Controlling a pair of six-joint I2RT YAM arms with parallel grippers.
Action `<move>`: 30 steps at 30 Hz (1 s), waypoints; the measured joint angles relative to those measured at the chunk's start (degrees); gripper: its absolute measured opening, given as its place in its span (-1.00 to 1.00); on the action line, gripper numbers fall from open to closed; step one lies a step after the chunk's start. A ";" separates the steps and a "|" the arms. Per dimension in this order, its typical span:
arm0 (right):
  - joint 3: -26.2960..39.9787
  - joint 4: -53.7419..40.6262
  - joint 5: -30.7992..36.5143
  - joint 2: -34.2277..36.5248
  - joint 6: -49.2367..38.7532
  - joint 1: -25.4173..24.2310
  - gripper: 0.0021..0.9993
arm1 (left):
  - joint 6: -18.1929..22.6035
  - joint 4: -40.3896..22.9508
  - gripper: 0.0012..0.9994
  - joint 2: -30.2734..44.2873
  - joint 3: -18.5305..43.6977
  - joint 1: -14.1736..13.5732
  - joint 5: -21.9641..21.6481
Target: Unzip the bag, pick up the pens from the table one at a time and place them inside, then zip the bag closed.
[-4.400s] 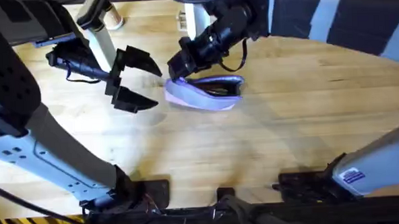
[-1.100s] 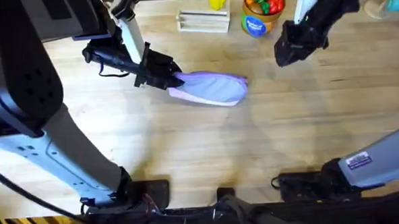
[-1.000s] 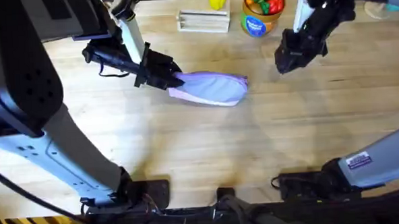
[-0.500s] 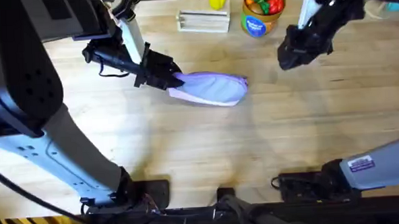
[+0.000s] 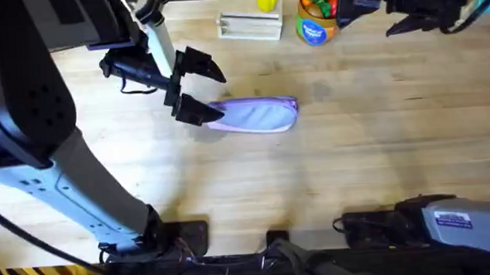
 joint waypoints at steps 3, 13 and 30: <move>0.00 -0.04 0.00 -2.18 0.00 0.00 0.99 | 0.01 -0.25 0.99 0.00 0.03 0.08 0.07; 0.00 -0.20 0.02 -9.87 0.00 -0.01 1.00 | -0.10 -8.33 0.99 -5.63 10.70 5.54 -1.45; 0.00 -0.33 0.02 -12.06 0.00 0.00 1.00 | -51.64 -6.00 0.99 -21.04 33.67 1.02 -20.06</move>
